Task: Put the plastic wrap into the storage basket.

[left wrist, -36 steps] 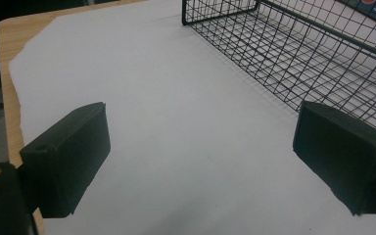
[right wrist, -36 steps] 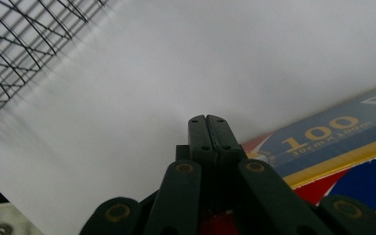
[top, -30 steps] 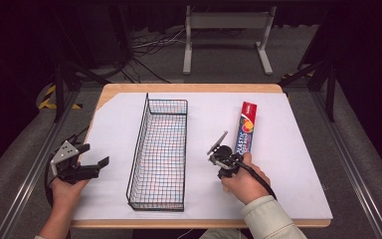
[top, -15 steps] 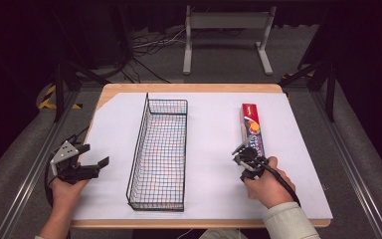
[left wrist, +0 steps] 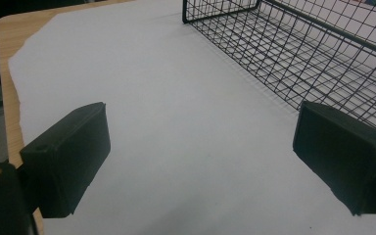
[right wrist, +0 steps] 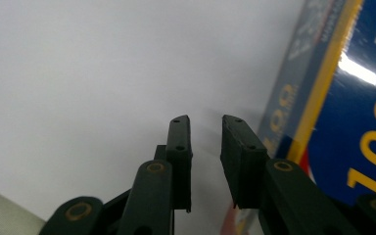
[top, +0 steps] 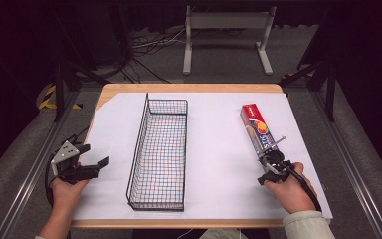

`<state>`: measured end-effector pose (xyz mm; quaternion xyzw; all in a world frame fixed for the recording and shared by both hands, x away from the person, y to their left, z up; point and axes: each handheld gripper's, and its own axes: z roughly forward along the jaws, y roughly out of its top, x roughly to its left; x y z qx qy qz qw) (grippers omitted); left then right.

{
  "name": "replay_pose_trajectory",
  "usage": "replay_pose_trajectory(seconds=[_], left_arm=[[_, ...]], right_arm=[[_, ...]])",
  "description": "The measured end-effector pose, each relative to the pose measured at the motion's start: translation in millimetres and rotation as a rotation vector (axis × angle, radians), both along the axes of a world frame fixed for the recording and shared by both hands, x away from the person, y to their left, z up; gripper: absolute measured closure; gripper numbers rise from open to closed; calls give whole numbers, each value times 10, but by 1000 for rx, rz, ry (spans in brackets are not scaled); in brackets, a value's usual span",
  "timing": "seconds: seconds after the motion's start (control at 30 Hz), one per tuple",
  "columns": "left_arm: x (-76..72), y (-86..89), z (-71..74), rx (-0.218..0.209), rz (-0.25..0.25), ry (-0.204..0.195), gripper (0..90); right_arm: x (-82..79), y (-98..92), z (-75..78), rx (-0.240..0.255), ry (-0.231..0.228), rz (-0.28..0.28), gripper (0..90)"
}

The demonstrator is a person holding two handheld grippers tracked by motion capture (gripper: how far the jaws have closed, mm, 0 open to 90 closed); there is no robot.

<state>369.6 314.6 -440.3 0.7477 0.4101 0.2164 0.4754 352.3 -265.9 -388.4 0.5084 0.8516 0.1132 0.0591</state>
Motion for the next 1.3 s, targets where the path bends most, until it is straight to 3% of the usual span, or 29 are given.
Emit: replay_pose_trajectory(seconds=[0.07,0.1,0.13,0.2,0.27,0.3,0.33,0.37,0.5,0.53,0.57,0.7,0.83,1.0,1.03,1.1,1.13,1.2,1.23,1.3], left_arm=[[0,-2,0,0,1,-1,76],[0,-2,0,0,1,-1,76],[-1,-2,0,0,-1,-1,76],[-3,0,-1,2,-1,-3,76],[-5,3,0,1,-1,-3,76],[-5,3,0,1,-1,-3,76],[-7,4,-2,-3,-1,-2,76],[-7,4,-2,-3,-1,-2,76],[-5,6,-2,-1,0,-5,76],[-5,5,-2,0,0,-5,76],[-6,2,-3,-2,0,-3,76],[-7,3,-3,-1,1,-4,76],[-6,6,-3,1,1,-6,76],[-4,7,-5,-2,1,-7,76],[-4,7,-5,-1,1,-7,76],[-4,7,-6,1,1,-7,76],[-5,5,-6,-1,1,-4,76],[-5,4,-6,-1,2,-4,76],[-6,3,-7,-1,2,-3,76],[-6,4,-7,-1,2,-3,76]], right_arm=[[-24,33,39,54,-34,33,674],[-24,33,39,54,-34,33,674],[-34,63,112,113,-91,53,581],[-41,93,198,159,-163,74,463],[-52,116,280,191,-245,93,398],[-52,116,280,191,-245,93,398],[-67,122,362,224,-336,97,372],[-67,122,362,224,-336,97,372],[-61,91,449,237,-491,63,365],[-51,81,458,238,-505,51,385],[-38,70,467,237,-506,34,388],[38,-22,477,316,-529,-5,415],[118,-96,499,330,-587,-31,420],[250,-153,526,289,-606,-89,350],[323,-179,547,283,-585,-127,380],[346,-187,555,273,-563,-126,396],[433,-189,543,224,-526,-125,369],[465,-187,532,202,-525,-128,361],[567,-184,485,152,-500,-148,344],[646,-187,439,137,-469,-169,338]])
